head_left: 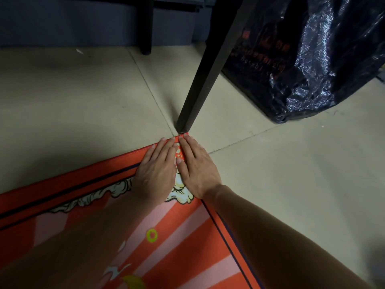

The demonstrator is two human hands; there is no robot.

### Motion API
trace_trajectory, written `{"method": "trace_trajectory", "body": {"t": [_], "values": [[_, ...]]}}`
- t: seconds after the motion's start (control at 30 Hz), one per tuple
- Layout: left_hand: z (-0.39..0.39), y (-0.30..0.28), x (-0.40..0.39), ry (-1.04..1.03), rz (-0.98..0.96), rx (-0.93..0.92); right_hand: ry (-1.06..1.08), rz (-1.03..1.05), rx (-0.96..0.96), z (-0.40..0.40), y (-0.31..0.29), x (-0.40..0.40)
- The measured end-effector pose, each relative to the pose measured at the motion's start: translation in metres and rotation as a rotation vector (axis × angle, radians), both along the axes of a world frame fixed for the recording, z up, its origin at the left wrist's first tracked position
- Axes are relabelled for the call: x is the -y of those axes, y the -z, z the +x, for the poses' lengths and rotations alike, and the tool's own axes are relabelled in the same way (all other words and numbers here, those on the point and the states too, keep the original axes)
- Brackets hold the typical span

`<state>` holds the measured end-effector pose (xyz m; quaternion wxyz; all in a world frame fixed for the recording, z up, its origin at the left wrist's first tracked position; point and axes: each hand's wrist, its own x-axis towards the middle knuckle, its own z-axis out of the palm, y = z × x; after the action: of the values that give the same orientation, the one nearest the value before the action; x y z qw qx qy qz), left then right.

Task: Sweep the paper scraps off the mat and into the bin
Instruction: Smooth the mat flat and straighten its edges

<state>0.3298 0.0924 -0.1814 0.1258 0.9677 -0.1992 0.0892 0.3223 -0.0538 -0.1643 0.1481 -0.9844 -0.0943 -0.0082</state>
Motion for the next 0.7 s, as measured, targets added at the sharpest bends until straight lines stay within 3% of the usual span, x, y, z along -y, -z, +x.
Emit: {"method": "trace_trajectory", "body": {"t": [0.7], "values": [[0.0062,0.0049,-0.0033,0.065,0.035,0.055,0.035,-0.014,-0.02,-0.0005,-0.003,-0.0007]]}}
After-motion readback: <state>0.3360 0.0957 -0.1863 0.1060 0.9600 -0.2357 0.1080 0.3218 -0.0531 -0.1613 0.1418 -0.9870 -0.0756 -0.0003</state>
